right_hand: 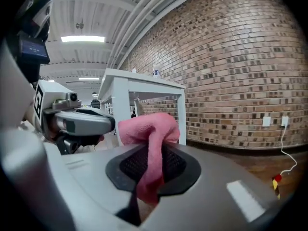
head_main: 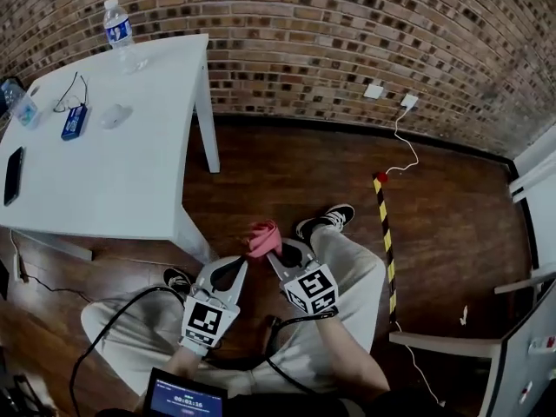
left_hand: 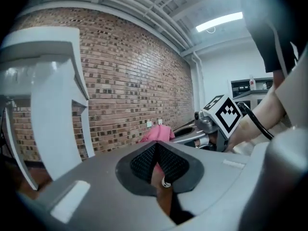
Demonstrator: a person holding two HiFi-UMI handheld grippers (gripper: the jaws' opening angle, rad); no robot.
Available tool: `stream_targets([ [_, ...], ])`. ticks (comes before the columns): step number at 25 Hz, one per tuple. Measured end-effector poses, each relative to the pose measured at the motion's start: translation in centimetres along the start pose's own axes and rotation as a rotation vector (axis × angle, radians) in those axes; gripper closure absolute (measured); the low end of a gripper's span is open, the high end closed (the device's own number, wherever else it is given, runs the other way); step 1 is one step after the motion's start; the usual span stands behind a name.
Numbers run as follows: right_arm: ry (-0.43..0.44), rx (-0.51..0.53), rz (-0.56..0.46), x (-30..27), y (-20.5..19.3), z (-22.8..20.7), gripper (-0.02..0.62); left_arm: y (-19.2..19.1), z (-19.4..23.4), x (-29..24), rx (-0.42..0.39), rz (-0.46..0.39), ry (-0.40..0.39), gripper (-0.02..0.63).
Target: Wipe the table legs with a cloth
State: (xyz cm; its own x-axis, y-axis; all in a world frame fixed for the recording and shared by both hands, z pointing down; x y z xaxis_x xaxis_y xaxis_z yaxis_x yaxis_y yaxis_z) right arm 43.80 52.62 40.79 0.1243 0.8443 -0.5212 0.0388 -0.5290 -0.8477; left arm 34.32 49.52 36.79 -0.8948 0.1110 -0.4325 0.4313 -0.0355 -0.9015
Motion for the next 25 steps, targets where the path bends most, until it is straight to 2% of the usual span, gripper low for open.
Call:
stream_targets([
  [3,-0.004,0.001,0.017,1.1,-2.4,3.6,0.554,-2.7,-0.8,2.4,0.005,0.009,-0.002,0.606],
  [5,0.007,-0.024,0.038,2.0,-3.0,5.7,0.554,-4.6,-1.2,3.3,0.029,0.023,-0.002,0.606],
  [7,0.003,-0.056,0.039,3.2,-3.0,6.7,0.554,-5.4,-2.2,3.7,0.012,0.039,-0.030,0.606],
  [12,-0.027,-0.109,0.029,5.9,-4.4,8.8,0.554,-4.2,-4.2,5.6,-0.024,0.042,-0.093,0.606],
  [16,-0.022,-0.059,0.052,6.1,-4.6,11.6,0.554,-3.8,-5.1,7.2,-0.079,0.054,-0.133,0.606],
  [25,-0.024,-0.034,0.040,5.6,-4.7,12.8,0.554,-4.6,-4.7,8.3,-0.111,0.056,-0.136,0.606],
])
Point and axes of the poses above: the fingertips, and each gripper's own axes: x backward along the fingers, z to its left, y out of its top, the point moved 3 cm from there along x, backward along the fingers, and after that the axes turned 12 degrees about z, right-handed, at the moved point
